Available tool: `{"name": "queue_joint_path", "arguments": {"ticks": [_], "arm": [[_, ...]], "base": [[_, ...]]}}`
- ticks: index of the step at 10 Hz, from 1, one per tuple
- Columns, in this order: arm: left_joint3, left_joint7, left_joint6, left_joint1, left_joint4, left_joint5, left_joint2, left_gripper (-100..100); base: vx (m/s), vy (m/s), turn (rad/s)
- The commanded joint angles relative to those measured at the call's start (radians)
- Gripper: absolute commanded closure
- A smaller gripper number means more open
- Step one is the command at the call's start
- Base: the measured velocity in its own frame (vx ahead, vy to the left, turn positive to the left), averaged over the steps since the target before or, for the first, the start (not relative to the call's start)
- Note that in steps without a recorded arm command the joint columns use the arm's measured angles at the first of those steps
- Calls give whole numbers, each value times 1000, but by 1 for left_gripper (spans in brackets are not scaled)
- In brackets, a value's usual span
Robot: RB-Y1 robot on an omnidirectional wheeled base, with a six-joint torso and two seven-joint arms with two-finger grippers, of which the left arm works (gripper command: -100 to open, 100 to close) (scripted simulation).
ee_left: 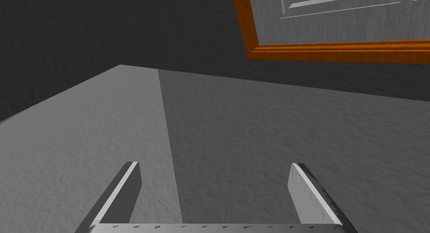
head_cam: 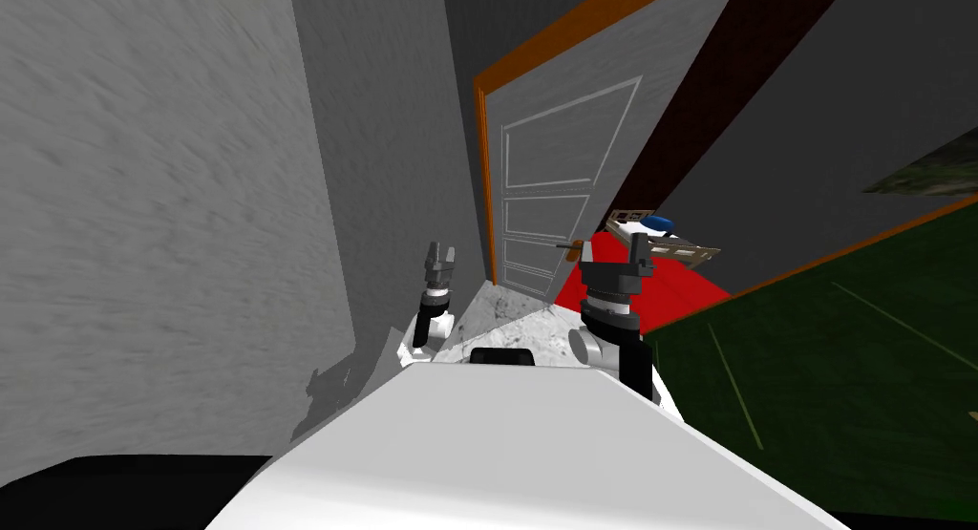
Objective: Pull the door open
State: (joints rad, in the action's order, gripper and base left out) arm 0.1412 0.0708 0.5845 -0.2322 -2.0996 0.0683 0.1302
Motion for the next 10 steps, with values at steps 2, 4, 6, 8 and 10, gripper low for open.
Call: {"name": "queue_joint_path", "arguments": {"ticks": [2, 4, 6, 8, 10], "arm": [[11, -15, -8, 37, 48, 5, 5, -100], [18, -26, -14, 65, 83, 8, 9, -100], [25, -39, -21, 97, 127, 9, 14, -100], [30, -51, -28, 126, 167, 9, 17, -100], [34, -62, -34, 150, 201, 9, 20, -100]], "base": [[-26, -13, -21], [-32, -18, -23], [-26, -29, -30], [-20, -49, -20], [-13, -44, -21]]}}
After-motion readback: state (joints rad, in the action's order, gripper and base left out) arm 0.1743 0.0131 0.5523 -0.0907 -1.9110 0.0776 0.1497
